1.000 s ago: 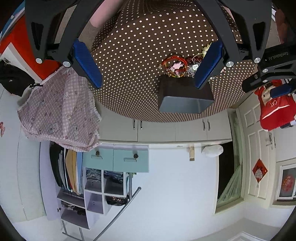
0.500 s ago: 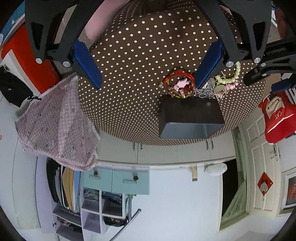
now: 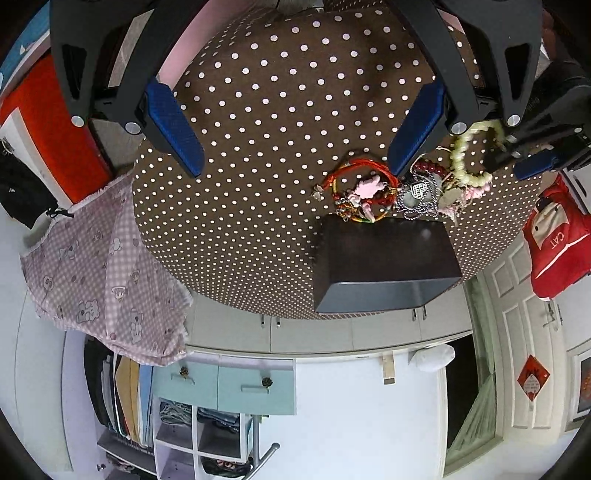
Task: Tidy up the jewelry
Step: 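Grasp the cream bead bracelet with the left gripper while the right grasps the red bracelet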
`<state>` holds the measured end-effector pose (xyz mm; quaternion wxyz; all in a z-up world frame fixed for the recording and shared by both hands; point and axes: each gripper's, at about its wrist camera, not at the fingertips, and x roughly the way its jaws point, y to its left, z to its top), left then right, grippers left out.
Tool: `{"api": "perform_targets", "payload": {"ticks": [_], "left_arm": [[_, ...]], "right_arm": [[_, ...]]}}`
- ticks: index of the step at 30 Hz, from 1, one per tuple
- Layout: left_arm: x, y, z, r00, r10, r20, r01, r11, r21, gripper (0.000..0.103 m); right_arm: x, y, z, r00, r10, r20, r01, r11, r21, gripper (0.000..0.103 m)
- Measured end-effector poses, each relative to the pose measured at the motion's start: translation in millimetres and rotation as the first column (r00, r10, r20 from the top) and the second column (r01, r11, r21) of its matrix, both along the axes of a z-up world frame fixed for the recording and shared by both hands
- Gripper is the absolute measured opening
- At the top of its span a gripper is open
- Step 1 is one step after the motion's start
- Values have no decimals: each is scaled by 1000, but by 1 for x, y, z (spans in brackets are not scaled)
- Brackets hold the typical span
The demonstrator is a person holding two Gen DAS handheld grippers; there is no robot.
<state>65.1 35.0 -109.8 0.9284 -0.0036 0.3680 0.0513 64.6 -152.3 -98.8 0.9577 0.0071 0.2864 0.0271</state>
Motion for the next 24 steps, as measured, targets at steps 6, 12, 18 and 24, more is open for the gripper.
{"api": "perform_targets", "payload": {"ticks": [6, 12, 18, 24], "left_arm": [[5, 26, 1, 1000, 22, 5, -21, 984, -176, 11], [4, 38, 0, 999, 20, 28, -13, 972, -236, 11], [4, 40, 2, 995, -5, 95, 29, 965, -259, 11], [-2, 42, 8, 983, -47, 180, 94, 960, -264, 11]], "right_arm": [[2, 6, -4, 994, 106, 9, -106, 994, 17, 95], [0, 24, -6, 985, 162, 60, -159, 986, -49, 77], [13, 41, -20, 981, 195, 14, -192, 975, -112, 52], [22, 48, -26, 979, 203, -4, -202, 969, -142, 13]]}}
